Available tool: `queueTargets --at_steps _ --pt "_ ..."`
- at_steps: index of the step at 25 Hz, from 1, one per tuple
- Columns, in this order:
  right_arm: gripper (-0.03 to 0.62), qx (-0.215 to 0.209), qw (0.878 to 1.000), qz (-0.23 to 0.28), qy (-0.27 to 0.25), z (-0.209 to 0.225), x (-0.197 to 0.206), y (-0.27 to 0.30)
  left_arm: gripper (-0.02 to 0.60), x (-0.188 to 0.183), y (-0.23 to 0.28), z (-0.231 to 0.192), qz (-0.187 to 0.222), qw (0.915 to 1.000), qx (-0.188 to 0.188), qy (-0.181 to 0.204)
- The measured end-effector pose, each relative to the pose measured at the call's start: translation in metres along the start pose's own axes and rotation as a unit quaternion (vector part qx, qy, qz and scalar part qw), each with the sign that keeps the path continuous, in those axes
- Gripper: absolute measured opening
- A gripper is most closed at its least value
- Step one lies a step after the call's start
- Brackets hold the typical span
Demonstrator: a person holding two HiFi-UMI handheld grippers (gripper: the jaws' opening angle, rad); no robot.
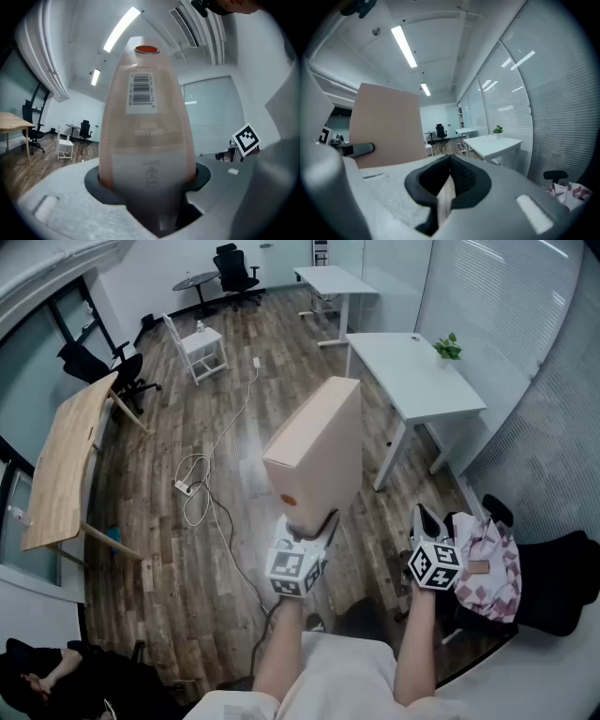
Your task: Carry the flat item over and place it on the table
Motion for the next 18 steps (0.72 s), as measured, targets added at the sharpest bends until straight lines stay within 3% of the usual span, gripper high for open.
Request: queueTargets --at_steps 7,13,18 --pt "0.0 0.0 1.0 -0.005 -0.007 0.0 0.002 -0.002 0.302 0.014 -0.006 -0.003 -0.006 0.9997 -0.013 -0.018" --pt "0.002 0.004 0.999 0.017 0.048 0.008 -0.001 0.014 0.302 0.012 0.007 -0.016 -0.02 0.9997 -0.015 0.008" --pt "0.002 0.004 0.999 0.012 0.052 0.024 -0.013 0.05 0.302 0.012 0.036 -0.037 -0.008 0.9995 -0.024 0.016"
Point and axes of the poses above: the fingertips, and each gripper's own axes: y forward along the fingers, z to its right, x out of its underside, the point moved 9 cm from there along -y, backward along the fingers, and after that the axes turned 3 degrees about y, right-handed, at the moved point
